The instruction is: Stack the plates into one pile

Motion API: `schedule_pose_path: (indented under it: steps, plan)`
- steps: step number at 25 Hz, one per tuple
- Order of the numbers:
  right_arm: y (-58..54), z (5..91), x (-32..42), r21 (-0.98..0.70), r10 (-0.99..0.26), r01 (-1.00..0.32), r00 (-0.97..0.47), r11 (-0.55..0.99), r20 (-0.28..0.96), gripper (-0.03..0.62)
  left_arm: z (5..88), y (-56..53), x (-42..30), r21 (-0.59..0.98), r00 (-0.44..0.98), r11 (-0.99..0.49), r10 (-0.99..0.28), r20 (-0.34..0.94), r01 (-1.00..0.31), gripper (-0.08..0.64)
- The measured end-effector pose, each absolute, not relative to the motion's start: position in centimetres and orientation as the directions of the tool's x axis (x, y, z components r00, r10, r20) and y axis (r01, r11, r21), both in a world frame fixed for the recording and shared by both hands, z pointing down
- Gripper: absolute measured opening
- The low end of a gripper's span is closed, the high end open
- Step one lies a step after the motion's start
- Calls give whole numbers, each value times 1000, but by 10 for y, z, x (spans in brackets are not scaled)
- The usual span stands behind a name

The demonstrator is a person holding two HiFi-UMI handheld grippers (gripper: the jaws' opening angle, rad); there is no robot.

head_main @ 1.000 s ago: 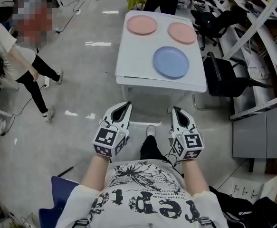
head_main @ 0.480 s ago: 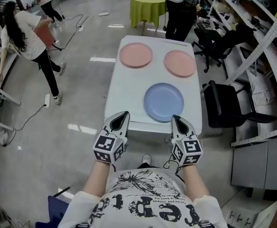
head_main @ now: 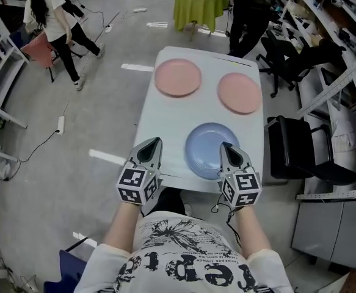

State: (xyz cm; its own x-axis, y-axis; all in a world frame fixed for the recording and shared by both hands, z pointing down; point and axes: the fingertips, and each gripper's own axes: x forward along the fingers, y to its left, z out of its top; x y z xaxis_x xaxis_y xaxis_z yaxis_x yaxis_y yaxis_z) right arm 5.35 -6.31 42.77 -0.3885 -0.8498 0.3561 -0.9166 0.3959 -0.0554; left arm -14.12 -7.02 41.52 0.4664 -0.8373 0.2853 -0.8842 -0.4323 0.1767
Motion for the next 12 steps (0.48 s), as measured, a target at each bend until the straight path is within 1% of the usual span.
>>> schedule_pose_path:
  steps: [3,5,9,12]
  plan:
    - [-99,435,34,-60,-817,-888,-445,456,366,6,428,-108,-148,177,468,-433,-826,316,-884,5]
    - [-124,437,26,-65,-813,-885,-450,461,370,6,433,-133,-153,176,465,-430,-824,325,-885,5]
    - [-183,439,20,-53,-818,-904,-407,424,407,6,436,-195,-168,152,417,-388,-837,355,-909,5]
    - [-234,443,15,-60,-816,-917,-381,396,435,6,442,-243,-177,171,423,-387,-823,379,-906,5]
